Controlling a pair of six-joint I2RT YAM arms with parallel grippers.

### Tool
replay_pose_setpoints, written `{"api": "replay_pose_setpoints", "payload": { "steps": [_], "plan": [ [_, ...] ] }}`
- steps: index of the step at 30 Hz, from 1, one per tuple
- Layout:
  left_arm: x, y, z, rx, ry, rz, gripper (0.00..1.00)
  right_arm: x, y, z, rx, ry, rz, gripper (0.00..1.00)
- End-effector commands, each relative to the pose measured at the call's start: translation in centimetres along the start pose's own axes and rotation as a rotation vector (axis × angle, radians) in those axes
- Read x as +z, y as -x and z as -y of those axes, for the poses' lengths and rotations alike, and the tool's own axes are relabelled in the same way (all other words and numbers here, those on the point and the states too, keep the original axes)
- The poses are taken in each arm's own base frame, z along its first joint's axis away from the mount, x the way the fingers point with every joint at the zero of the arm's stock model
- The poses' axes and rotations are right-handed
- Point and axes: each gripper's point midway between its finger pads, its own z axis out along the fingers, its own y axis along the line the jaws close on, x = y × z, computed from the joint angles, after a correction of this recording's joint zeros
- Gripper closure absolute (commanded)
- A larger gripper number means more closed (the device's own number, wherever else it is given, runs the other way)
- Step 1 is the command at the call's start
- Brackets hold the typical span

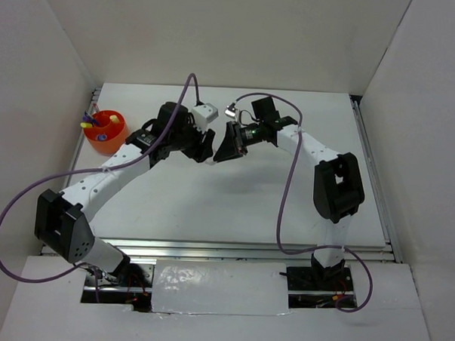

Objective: Sort the stationery into containers
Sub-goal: Pick up the stationery from the center of the board.

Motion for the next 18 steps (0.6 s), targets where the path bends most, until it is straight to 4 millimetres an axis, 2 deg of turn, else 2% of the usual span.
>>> {"api": "replay_pose_setpoints", "payload": {
  "steps": [1, 2, 3, 4, 5, 6, 9, 11, 12, 14, 15, 18],
  "plan": [
    [-2.5, 3.0, 0.0, -0.04, -0.06, 0.112, 0.34, -0.4, 0.6, -1.2, -0.087, 0.007, 0.005, 1.0],
    [-3.1, 3.1, 0.7, -0.057, -0.133, 0.12, 0.32, -0.7, 0.5, -1.0, -0.097, -0.002, 0.008, 1.0],
    [-3.8, 3.6, -0.3, -0.075, -0.149, 0.137, 0.32, -1.3, 0.3, -0.7, -0.11, -0.013, 0.006, 1.0],
    [-4.7, 3.9, -0.1, -0.078, -0.188, 0.153, 0.32, -1.6, 0.2, -0.8, -0.123, -0.013, 0.003, 1.0],
    [-5.7, 4.2, 1.0, -0.069, -0.294, 0.175, 0.34, -2.2, -0.4, -0.8, -0.112, -0.016, -0.008, 1.0],
    [-6.6, 4.3, 0.1, -0.075, -0.315, 0.194, 0.35, -2.7, -0.5, -0.9, -0.171, -0.003, -0.012, 1.0],
    [-9.4, 4.0, 0.8, -0.048, -0.522, 0.23, 0.37, -3.8, -1.8, -1.8, -0.33, -0.01, -0.045, 1.0],
    [-10.2, 3.3, 0.4, -0.053, -0.628, 0.238, 0.38, -4.3, -3.0, -3.0, -0.395, -0.021, -0.073, 1.0],
    [-10.9, 2.6, 1.5, -0.119, -0.751, 0.221, 0.37, -4.3, -3.3, -3.3, -0.483, -0.019, -0.088, 1.0],
    [-11.3, 2.3, 2.0, -0.152, -0.816, 0.213, 0.36, -4.7, -4.0, -4.7, -0.547, -0.016, -0.101, 1.0],
    [-11.4, 1.5, 2.9, -0.159, -0.854, 0.193, 0.35, -4.7, -4.2, -5.0, -0.583, -0.014, -0.104, 1.0],
    [-11.7, 1.0, 4.5, -0.075, -0.873, 0.18, 0.33, -4.6, -4.5, -6.4, -0.649, -0.02, -0.112, 0.99]
  ]
}}
